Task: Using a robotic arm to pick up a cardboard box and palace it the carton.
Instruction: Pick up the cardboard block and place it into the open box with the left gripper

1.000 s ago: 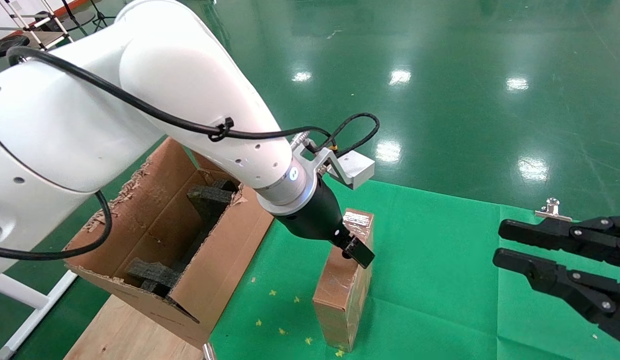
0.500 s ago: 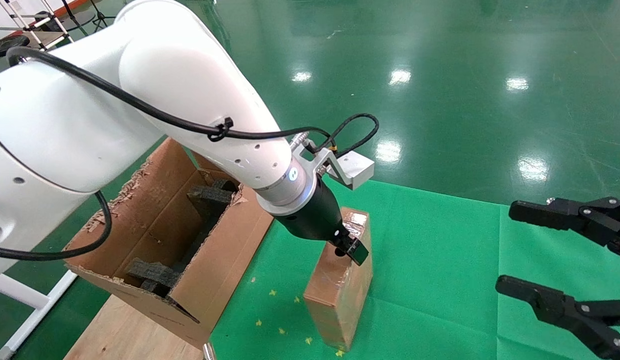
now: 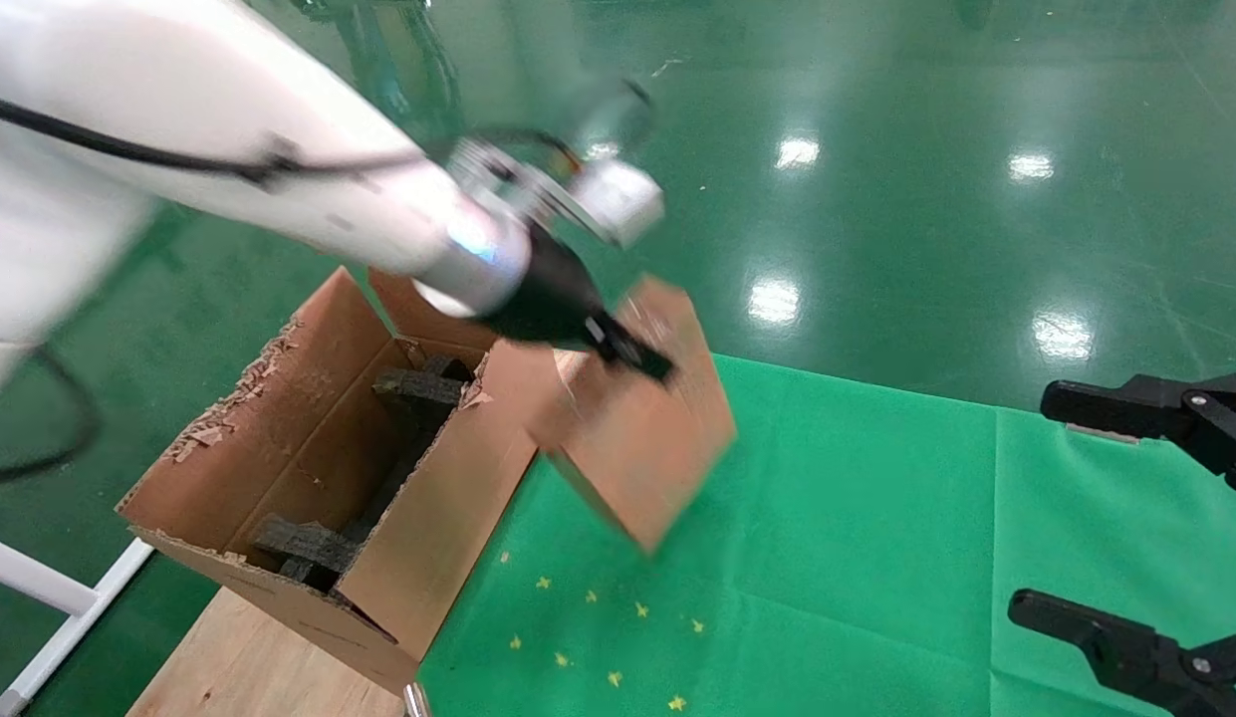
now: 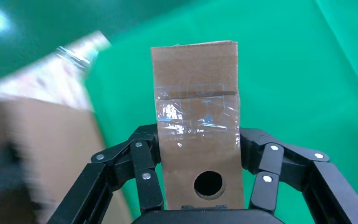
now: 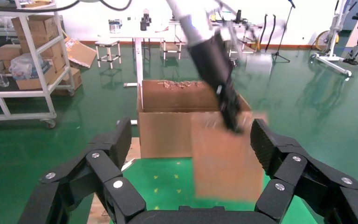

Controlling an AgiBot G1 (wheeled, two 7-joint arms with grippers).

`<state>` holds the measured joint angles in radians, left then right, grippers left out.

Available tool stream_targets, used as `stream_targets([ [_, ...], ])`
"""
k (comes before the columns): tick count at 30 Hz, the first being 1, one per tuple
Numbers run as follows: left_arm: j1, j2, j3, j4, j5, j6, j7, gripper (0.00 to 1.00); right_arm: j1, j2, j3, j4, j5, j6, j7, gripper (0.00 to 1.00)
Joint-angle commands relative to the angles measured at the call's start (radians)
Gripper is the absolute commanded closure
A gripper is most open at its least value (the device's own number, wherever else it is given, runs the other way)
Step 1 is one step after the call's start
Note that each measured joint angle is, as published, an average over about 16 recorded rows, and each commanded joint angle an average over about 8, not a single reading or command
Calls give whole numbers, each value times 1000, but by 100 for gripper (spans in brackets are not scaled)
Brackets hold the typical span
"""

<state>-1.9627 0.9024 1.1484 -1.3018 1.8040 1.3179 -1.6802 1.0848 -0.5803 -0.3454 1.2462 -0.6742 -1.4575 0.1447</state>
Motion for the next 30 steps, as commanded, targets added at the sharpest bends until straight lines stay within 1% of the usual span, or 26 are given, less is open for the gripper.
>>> stream_targets([
  [1,-13,-57,-26,0,-2,-39,43,100,0,0,0,0,0,0,0,0],
  [4,-53,-136,-83,57,-60,-80,162,100,0,0,0,0,0,0,0,0],
  [7,-97,-196,-133,145,-115,-100,300,100,0,0,0,0,0,0,0,0],
  [10,-141,-237,-165,250,-152,-96,438,100,0,0,0,0,0,0,0,0],
  [13,-180,-268,-181,357,-165,-73,565,100,0,0,0,0,0,0,0,0],
  [18,-224,-309,-179,515,-163,2,758,100,0,0,0,0,0,0,0,0],
  [23,-230,-336,-152,654,-140,78,927,100,0,0,0,0,0,0,0,0],
  [27,-207,-334,-124,751,-104,85,1038,100,0,0,0,0,0,0,0,0],
  [30,-177,-318,-106,816,-80,53,1104,100,0,0,0,0,0,0,0,0],
])
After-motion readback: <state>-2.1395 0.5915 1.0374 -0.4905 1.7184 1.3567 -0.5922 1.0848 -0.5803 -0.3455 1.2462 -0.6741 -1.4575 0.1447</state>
